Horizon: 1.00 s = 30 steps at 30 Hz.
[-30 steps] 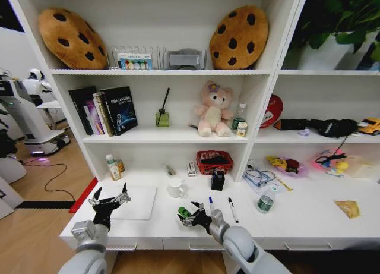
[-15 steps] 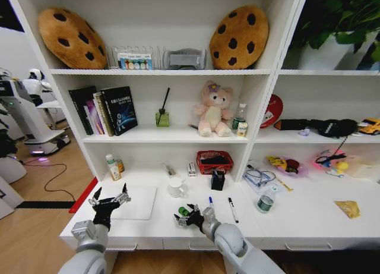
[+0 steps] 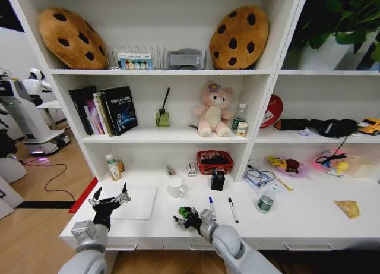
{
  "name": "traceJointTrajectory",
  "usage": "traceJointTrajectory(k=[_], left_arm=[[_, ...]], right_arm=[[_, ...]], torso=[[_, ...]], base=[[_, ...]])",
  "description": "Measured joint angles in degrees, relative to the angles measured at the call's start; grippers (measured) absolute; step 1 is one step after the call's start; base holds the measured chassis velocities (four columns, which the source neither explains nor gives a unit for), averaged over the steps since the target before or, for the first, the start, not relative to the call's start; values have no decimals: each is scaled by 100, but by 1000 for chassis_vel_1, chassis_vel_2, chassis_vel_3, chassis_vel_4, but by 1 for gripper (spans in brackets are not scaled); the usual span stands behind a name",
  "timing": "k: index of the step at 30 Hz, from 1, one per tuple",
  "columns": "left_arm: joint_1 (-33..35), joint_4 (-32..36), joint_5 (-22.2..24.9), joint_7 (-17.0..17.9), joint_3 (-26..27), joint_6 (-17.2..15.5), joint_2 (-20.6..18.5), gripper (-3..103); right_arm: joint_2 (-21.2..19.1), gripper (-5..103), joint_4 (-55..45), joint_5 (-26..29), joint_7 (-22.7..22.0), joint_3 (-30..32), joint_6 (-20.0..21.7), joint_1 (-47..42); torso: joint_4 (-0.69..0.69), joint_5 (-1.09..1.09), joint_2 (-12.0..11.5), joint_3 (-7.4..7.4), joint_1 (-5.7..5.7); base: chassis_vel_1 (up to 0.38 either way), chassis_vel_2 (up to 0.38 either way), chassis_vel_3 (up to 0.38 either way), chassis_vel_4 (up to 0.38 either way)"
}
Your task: Organize the objects on the table.
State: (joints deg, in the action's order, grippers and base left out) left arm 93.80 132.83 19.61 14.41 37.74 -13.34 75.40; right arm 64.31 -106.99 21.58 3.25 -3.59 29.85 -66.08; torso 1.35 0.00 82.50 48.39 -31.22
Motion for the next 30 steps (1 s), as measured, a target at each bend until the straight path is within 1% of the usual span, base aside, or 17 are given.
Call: traceJointTrajectory(k=[1,5,7,8,10,11,13,14,15,16,18,19,20,21,27,30], left_arm=[[0,0,0,0,0,0,0,100],[0,0,0,-2,0,1,0,100],[0,0,0,-2,0,1,0,100],[0,0,0,-2,0,1,0,100],[0,0,0,-2,0,1,0,100],[0,0,0,-2,0,1,0,100],[0,0,0,-2,0,1,0,100],[0,0,0,-2,0,1,0,100],[0,0,0,-2,0,1,0,100],[0,0,0,-2,0,1,0,100],[0,0,0,-2,0,1,0,100],[0,0,0,-2,0,1,0,100],[0,0,0,-2,0,1,0,100],[0,0,0,-2,0,1,0,100],[0,0,0,-2,0,1,0,100],[0,0,0,-3,0,1,0,100]], right_arm=[[14,86,6,-21,5,5,-12,-23],[21,88,7,-60,20,7,-35,-63],[19,77,3,-80,32,5,-68,-95],[19,77,3,-80,32,5,-68,-95],[4,66,-7,-82,37,15,-96,-112],[4,66,-7,-82,37,15,-96,-112],[-7,56,-22,-81,37,51,-110,-125],[-7,56,-22,-81,37,51,-110,-125],[-10,50,-42,-80,38,81,-128,-139],[-14,39,-69,-79,38,108,-158,-151],[-17,39,-122,-77,40,128,-205,-154],[-17,35,-214,-76,42,156,-278,-150],[-16,35,-291,-74,40,166,-343,-136],[-14,35,-388,-72,40,176,-413,-107],[3,35,-691,-40,31,207,-489,-6],[68,35,-955,1,30,249,-611,225]], torso=[[0,0,0,0,0],[0,0,0,0,0],[0,0,1,-1,0],[0,0,1,-1,0],[0,0,1,-1,0],[0,0,1,-1,0],[0,0,0,0,0],[0,0,0,0,0],[0,0,1,0,0],[0,0,0,1,0],[0,0,0,1,0],[0,0,0,0,0],[0,0,1,0,0],[0,0,0,1,0],[0,0,0,0,0],[1,0,0,1,0]], base=[[0,0,0,0],[0,0,0,0],[0,0,0,0],[0,0,0,0],[0,0,0,0],[0,0,0,0],[0,0,0,0],[0,0,0,0],[0,0,0,0],[0,0,0,0],[0,0,0,0],[0,0,0,0],[0,0,0,0],[0,0,0,0],[0,0,0,0],[0,0,0,0]])
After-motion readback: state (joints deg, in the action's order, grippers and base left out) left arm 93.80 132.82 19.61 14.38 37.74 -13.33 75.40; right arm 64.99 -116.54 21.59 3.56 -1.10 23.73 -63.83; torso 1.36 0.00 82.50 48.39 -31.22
